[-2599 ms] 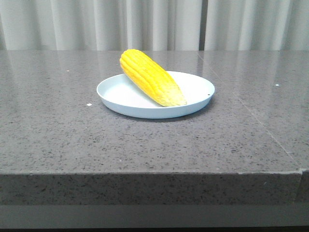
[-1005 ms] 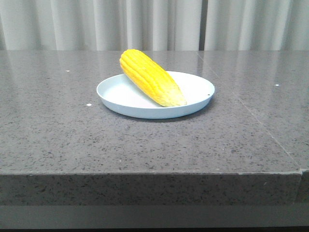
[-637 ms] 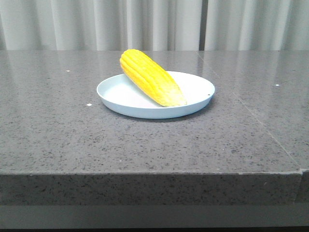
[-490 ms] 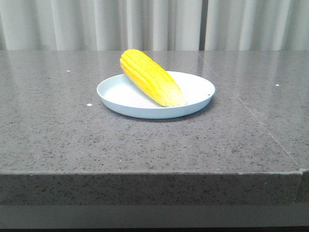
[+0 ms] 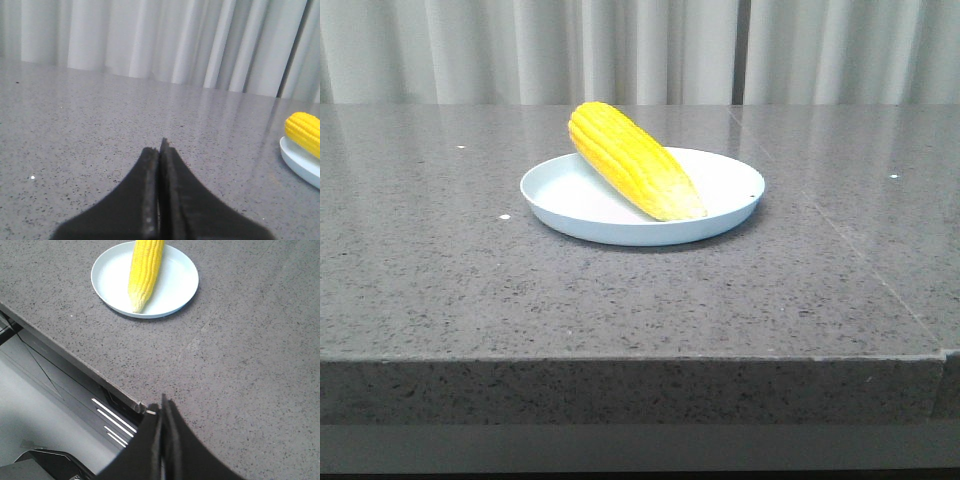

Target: Place corn on plate with both arms

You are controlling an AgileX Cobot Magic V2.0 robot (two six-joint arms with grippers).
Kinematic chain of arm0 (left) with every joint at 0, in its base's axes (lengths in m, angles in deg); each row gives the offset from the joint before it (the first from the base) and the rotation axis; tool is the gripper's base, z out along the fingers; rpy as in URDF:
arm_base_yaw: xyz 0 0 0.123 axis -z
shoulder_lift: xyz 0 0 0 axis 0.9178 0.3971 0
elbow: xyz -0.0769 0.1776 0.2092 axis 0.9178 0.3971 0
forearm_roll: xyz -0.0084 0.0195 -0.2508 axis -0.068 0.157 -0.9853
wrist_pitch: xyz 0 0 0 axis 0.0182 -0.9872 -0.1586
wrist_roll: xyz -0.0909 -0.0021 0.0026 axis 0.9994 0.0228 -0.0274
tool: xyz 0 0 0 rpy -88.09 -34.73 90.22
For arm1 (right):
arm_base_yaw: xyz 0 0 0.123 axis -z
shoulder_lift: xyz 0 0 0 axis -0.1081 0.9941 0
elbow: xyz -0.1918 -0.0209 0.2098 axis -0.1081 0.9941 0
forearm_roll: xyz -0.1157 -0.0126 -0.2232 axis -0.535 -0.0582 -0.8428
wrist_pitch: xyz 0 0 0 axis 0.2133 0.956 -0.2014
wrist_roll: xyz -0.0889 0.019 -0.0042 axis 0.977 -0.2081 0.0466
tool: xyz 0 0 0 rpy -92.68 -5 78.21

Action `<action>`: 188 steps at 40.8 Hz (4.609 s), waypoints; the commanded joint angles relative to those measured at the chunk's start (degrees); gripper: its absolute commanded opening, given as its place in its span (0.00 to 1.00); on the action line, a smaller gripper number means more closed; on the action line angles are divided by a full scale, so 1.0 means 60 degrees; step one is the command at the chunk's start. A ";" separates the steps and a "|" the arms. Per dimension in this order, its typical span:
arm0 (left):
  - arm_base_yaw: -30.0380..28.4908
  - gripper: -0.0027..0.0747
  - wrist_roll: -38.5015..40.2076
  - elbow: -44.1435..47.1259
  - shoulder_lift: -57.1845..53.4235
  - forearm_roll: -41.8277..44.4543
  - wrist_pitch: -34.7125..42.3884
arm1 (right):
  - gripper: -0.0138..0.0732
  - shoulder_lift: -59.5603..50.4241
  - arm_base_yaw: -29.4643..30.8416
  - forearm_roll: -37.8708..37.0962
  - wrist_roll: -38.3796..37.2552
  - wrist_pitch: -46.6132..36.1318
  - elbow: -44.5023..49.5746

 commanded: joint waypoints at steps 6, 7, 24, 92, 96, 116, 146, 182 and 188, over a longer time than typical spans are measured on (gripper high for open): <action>-0.0017 0.01 -0.0672 0.0213 -0.0159 0.0050 0.0788 | 0.08 0.0062 -0.0006 -0.0041 0.0069 -0.0557 -0.0213; -0.0017 0.01 -0.0672 0.0213 -0.0159 0.0050 0.0809 | 0.08 0.0062 -0.0006 -0.0041 0.0069 -0.0557 -0.0213; -0.0017 0.01 -0.0751 0.0213 -0.0159 0.0104 0.1062 | 0.08 0.0062 -0.0006 -0.0041 0.0069 -0.0557 -0.0213; -0.0017 0.01 -0.0988 0.0213 -0.0159 0.0087 0.1062 | 0.08 -0.1283 0.2261 0.0193 0.0069 -0.3755 0.2166; -0.0017 0.01 -0.0988 0.0213 -0.0159 0.0087 0.1062 | 0.08 -0.2047 0.3182 0.0521 0.0069 -0.5650 0.3537; -0.0017 0.01 -0.0988 0.0213 -0.0159 0.0087 0.1062 | 0.08 -0.4284 0.4231 0.0824 0.0069 -1.1131 0.8410; -0.0017 0.01 -0.0988 0.0213 -0.0140 0.0087 0.1062 | 0.08 -0.4788 0.4171 0.0136 -0.0644 -1.1573 0.8774; -0.0017 0.01 -0.0988 0.0213 -0.0140 0.0087 0.1062 | 0.08 -0.4788 0.4626 -0.0592 -0.1342 -1.1678 0.8774; -0.0017 0.01 -0.0988 0.0213 -0.0140 0.0087 0.1062 | 0.08 -0.4788 0.4626 -0.0607 -0.1342 -1.1696 0.8774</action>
